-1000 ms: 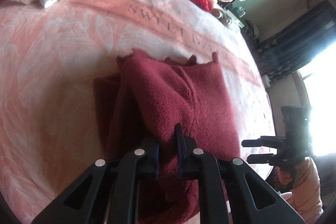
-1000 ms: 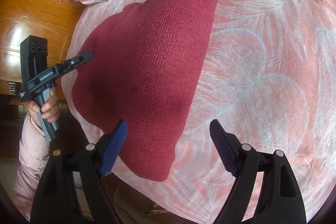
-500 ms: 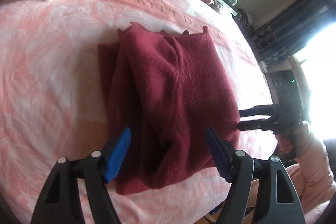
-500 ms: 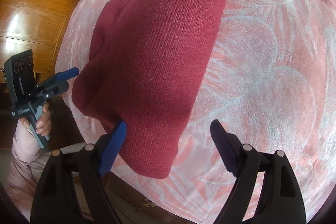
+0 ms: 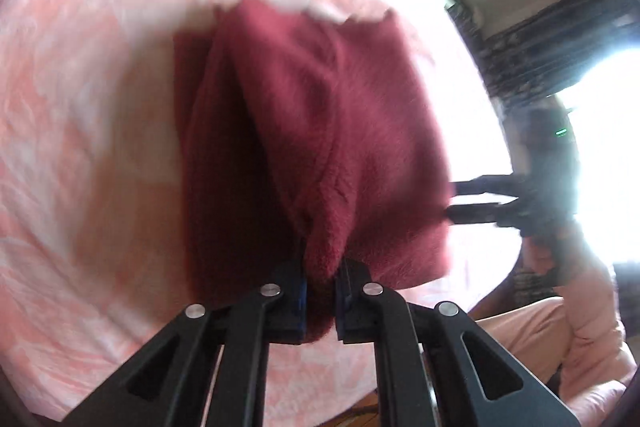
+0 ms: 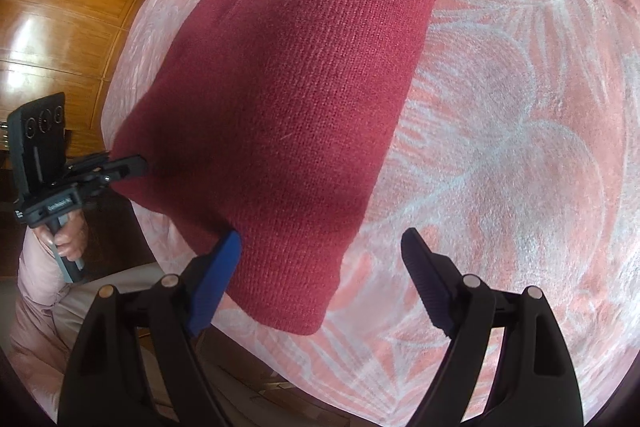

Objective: Fold small clothes

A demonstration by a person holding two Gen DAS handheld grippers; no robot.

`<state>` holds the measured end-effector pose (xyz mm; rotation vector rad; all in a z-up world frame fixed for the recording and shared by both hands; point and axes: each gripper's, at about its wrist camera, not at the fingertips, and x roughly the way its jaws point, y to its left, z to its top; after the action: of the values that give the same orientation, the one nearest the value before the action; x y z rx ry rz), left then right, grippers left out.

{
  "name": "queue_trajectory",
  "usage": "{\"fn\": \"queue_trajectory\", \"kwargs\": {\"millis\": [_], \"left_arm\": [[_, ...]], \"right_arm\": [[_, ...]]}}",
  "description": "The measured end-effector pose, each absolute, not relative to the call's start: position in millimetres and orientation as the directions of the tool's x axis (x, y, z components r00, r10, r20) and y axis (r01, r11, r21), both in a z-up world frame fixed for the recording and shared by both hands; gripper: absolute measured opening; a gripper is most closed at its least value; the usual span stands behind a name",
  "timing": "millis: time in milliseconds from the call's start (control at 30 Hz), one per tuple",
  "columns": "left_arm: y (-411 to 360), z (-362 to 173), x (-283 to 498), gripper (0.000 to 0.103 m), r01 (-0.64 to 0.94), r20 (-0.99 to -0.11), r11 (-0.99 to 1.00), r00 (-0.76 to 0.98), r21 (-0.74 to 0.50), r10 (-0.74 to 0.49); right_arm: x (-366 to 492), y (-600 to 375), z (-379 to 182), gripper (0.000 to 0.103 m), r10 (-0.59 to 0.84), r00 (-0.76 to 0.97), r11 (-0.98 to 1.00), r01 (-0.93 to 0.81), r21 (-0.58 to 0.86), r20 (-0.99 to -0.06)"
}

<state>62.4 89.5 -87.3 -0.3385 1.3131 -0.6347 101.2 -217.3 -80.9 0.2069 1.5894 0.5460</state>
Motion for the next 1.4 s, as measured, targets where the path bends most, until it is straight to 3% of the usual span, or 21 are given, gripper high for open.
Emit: {"fn": "queue_trajectory", "kwargs": {"millis": [100,267,367,400,500,533,700,967,1000,1033,1100,1133,1267,1400], "left_arm": [[102,-76,57,0.009,0.263,-0.799,0.795,0.121,-0.547,-0.59],[95,-150,50,0.009,0.211,-0.887,0.868,0.009,-0.45,-0.462],[88,-142,55,0.013,0.243,-0.88,0.857,0.03,-0.454,-0.474],[89,-134,59,0.017,0.247,-0.871,0.848,0.034,-0.469,-0.491],[98,-110,75,0.049,0.216,-0.843,0.838,0.099,-0.501,-0.529],[102,-102,80,0.056,0.209,-0.831,0.837,0.141,-0.506,-0.538],[108,-87,128,0.061,0.119,-0.819,0.848,0.219,-0.517,-0.53],[107,-123,178,0.06,-0.025,-0.844,0.851,0.146,-0.524,-0.515],[107,-125,179,0.056,-0.033,-0.841,0.847,0.15,-0.53,-0.52],[110,-127,174,0.037,-0.04,-0.832,0.839,0.167,-0.543,-0.53],[113,-125,172,0.019,-0.038,-0.815,0.825,0.188,-0.563,-0.548],[114,-121,168,0.015,-0.027,-0.81,0.825,0.21,-0.565,-0.548],[106,-106,160,0.012,0.046,-0.855,0.891,0.266,-0.451,-0.446],[121,-124,158,0.012,0.007,-0.917,0.946,0.245,-0.324,-0.316]], "right_arm": [[101,-217,-83,0.083,0.447,-0.109,0.868,-0.188,0.46,-0.888],[100,-211,-96,0.083,0.396,-0.139,0.888,-0.195,0.417,-0.908],[101,-210,-99,0.083,0.374,-0.138,0.898,-0.195,0.395,-0.917],[102,-209,-97,0.083,0.371,-0.132,0.899,-0.199,0.391,-0.919],[108,-211,-84,0.083,0.389,-0.086,0.894,-0.204,0.398,-0.917],[112,-212,-78,0.083,0.398,-0.059,0.894,-0.201,0.402,-0.915],[141,-209,-52,0.083,0.425,0.067,0.891,-0.203,0.405,-0.903],[173,-197,-62,0.082,0.431,0.076,0.891,-0.196,0.41,-0.899],[177,-194,-64,0.082,0.423,0.072,0.894,-0.197,0.403,-0.903],[177,-195,-67,0.082,0.415,0.067,0.897,-0.195,0.396,-0.907],[178,-198,-72,0.082,0.408,0.061,0.903,-0.177,0.392,-0.911],[179,-200,-74,0.082,0.408,0.058,0.904,-0.165,0.394,-0.911],[176,-209,-74,0.082,0.406,0.068,0.908,-0.145,0.394,-0.911],[174,-207,-78,0.081,0.381,0.063,0.918,-0.149,0.369,-0.922]]}}
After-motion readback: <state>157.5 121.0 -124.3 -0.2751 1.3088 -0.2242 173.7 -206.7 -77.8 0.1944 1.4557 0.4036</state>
